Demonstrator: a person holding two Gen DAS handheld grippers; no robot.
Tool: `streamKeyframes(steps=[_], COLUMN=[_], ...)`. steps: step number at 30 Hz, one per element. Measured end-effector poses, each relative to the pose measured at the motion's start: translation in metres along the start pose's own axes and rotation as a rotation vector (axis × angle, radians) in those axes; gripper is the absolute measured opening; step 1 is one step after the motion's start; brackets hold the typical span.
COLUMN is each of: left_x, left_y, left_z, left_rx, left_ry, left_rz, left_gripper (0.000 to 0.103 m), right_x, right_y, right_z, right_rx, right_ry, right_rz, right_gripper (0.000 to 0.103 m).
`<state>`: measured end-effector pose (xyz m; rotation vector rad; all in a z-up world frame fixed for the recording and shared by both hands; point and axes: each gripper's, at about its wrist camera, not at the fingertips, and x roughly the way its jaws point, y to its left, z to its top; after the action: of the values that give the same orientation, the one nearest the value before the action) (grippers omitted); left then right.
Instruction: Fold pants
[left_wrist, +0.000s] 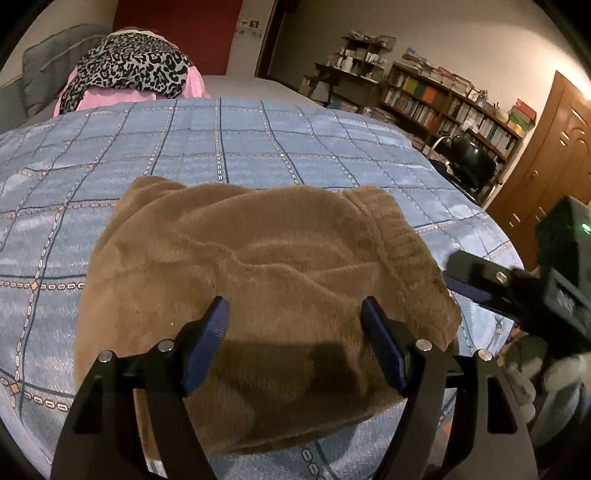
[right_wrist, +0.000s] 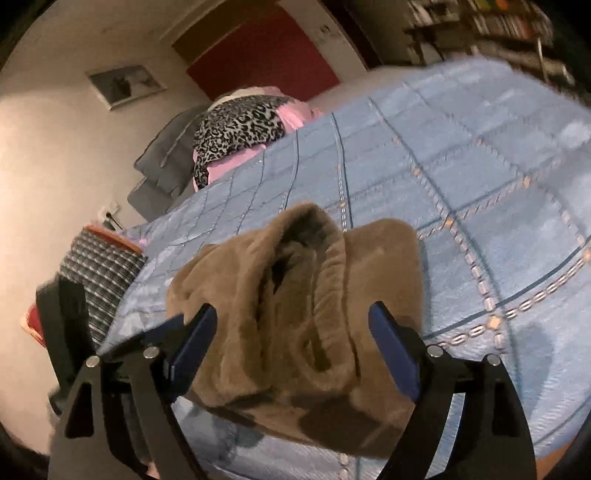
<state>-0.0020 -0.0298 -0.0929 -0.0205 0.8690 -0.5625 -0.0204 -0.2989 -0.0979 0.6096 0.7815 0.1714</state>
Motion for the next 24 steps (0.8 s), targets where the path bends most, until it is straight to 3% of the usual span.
streamKeyframes(steps=[3, 7, 13, 17, 24], left_x=[0.0, 0.0, -0.002, -0.014, -0.032], left_y=[-0.001, -0.001, 0.001, 0.007, 0.022], left_z=[-0.005, -0.012, -0.014, -0.008, -0.001], left_rx=[0.001, 0.011, -0.003, -0.015, -0.02], left_ry=[0.003, 0.003, 0.002, -0.023, -0.072], left_rz=[-0.003, -0.003, -0.012, -0.019, 0.008], left_gripper=[0.076, 0.076, 0.076, 0.076, 0.079], right_x=[0.025, 0.048, 0.054, 0.038, -0.025], right_y=[-0.008, -0.01, 0.006, 0.011, 0.014], right_z=[0.004, 0.002, 0.002, 0.009, 0.023], right_rx=[0.061, 0.08, 0.012, -0.017, -0.031], right_ry=[0.068, 0.107, 0.131, 0.08, -0.064], right_rz=[0.043, 0.021, 0.007, 0.012, 0.011], right_gripper=[0.084, 0.084, 0.044, 0.021, 0.019])
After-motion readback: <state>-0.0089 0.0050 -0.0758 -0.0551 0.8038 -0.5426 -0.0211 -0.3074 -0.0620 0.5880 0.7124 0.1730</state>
